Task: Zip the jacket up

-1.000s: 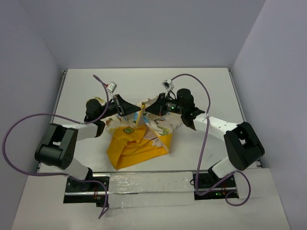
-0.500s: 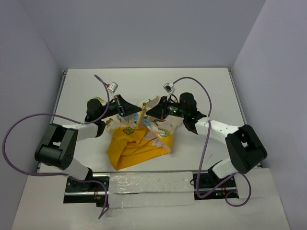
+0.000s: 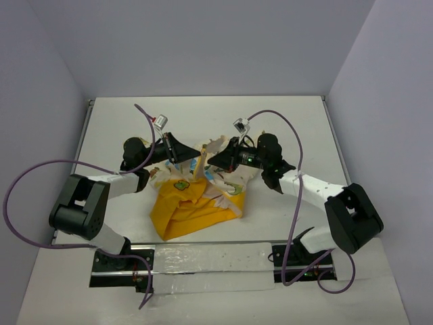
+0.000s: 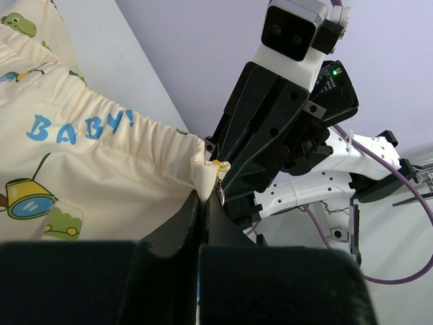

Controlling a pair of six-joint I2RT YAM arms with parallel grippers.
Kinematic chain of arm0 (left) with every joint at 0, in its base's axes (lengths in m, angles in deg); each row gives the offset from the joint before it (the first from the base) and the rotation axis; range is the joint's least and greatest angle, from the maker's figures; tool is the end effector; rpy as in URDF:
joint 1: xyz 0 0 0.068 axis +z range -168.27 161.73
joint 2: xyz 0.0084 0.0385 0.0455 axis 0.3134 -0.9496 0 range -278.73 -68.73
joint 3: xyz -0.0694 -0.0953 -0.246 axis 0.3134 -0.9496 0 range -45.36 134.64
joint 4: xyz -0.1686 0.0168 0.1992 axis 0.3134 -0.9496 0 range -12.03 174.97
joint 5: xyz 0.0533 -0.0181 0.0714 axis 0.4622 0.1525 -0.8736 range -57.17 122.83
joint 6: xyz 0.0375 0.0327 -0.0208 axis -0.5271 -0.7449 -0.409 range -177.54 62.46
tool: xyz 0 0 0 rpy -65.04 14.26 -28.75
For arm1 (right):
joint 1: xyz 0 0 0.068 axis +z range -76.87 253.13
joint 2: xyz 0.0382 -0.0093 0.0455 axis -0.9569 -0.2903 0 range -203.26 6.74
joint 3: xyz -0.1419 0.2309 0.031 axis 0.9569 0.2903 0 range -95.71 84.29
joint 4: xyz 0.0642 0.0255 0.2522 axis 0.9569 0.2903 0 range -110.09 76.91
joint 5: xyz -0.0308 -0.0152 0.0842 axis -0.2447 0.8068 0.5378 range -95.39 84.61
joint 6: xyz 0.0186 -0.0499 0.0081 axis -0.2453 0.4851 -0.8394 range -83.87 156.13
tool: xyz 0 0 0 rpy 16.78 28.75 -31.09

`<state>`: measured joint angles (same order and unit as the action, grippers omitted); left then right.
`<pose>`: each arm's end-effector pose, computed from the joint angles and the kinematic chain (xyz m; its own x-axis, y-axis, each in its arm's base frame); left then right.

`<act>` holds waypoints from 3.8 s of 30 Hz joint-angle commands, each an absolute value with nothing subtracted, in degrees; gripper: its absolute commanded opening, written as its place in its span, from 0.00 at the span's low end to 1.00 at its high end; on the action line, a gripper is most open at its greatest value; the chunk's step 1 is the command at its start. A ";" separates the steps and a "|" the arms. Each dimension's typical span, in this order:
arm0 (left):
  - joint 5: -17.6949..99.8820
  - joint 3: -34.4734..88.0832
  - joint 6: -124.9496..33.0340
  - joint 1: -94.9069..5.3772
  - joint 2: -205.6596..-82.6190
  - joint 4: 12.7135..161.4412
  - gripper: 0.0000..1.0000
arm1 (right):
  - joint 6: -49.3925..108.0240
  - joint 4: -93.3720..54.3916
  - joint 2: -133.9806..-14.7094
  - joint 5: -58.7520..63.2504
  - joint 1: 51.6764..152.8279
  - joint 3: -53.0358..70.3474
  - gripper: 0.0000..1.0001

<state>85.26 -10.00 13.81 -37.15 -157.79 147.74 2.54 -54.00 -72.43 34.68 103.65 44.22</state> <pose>0.2782 -0.1249 0.2306 -0.8409 -0.3229 -0.4343 0.4414 0.0550 -0.8956 0.2461 0.1717 0.2558 -0.5854 0.1464 -0.7974 -0.7408 0.3032 0.5994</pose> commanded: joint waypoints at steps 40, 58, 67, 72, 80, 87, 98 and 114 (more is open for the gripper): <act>86.71 -6.46 11.93 -39.30 -158.62 148.93 0.00 | 4.40 -57.00 -71.37 37.67 104.21 43.21 0.00; 86.87 -6.34 11.44 -39.36 -158.47 148.13 0.00 | 4.48 -57.38 -70.16 37.71 104.24 44.05 0.00; 86.93 -6.48 12.29 -39.36 -158.96 149.32 0.00 | 4.35 -58.01 -68.58 37.10 104.24 45.90 0.00; 87.58 -6.65 12.25 -39.36 -158.96 149.75 0.00 | 4.23 -58.44 -68.63 36.88 104.24 46.28 0.00; 88.38 -6.44 10.71 -39.37 -158.56 147.93 0.00 | 3.89 -58.93 -69.09 37.57 104.24 45.83 0.00; 88.91 -6.60 11.90 -39.71 -159.17 150.10 0.00 | 3.96 -58.85 -69.73 36.97 104.24 45.71 0.00; 88.91 -7.47 12.00 -40.05 -158.75 151.00 0.00 | 3.54 -59.46 -70.45 35.83 104.15 45.09 0.00; 90.69 -9.12 13.36 -41.38 -160.34 157.25 0.00 | 3.52 -59.90 -68.50 35.18 103.92 45.62 0.00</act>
